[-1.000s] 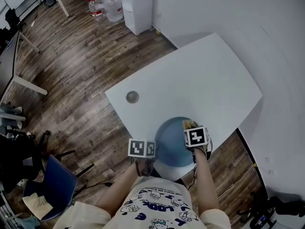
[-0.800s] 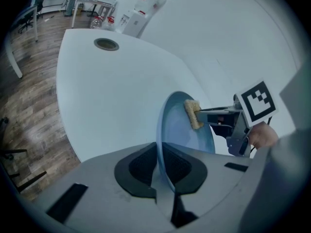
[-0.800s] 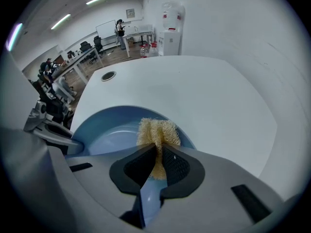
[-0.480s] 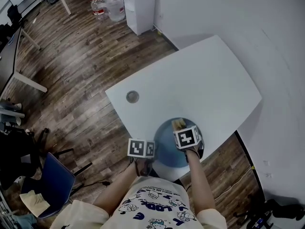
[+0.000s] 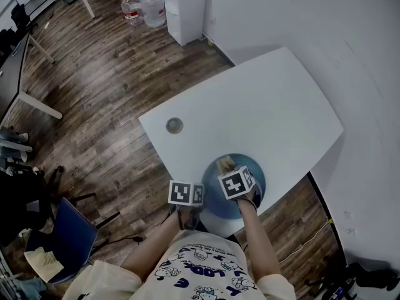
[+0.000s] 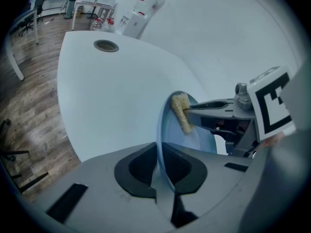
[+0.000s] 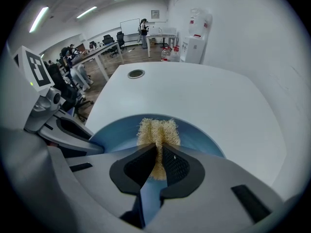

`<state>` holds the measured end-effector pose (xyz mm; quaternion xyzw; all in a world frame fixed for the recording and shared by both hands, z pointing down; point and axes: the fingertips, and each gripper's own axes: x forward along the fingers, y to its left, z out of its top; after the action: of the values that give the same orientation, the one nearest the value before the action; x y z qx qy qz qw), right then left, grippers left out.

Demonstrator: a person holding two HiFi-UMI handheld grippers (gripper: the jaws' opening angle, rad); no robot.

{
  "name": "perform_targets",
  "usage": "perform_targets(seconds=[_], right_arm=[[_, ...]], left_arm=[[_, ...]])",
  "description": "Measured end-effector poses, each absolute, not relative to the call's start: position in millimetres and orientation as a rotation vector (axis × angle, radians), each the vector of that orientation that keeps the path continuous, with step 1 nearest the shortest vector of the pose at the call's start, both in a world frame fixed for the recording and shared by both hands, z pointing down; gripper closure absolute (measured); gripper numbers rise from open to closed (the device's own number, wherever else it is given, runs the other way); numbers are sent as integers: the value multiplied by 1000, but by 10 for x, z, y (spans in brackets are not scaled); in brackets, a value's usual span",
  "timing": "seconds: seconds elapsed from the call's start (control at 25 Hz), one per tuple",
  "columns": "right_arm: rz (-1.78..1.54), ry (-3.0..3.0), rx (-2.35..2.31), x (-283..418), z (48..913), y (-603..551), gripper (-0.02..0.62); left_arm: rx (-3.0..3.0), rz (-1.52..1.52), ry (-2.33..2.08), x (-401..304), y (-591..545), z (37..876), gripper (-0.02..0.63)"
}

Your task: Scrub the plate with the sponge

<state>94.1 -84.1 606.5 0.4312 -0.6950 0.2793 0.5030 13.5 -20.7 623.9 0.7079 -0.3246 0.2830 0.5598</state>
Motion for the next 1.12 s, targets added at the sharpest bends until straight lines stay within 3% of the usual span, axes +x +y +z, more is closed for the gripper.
perform_targets(seconds=[1.12], right_arm=[[602, -1832, 728, 391, 6075, -325, 545]], left_arm=[[1608, 631, -856, 113, -218, 6240, 581]])
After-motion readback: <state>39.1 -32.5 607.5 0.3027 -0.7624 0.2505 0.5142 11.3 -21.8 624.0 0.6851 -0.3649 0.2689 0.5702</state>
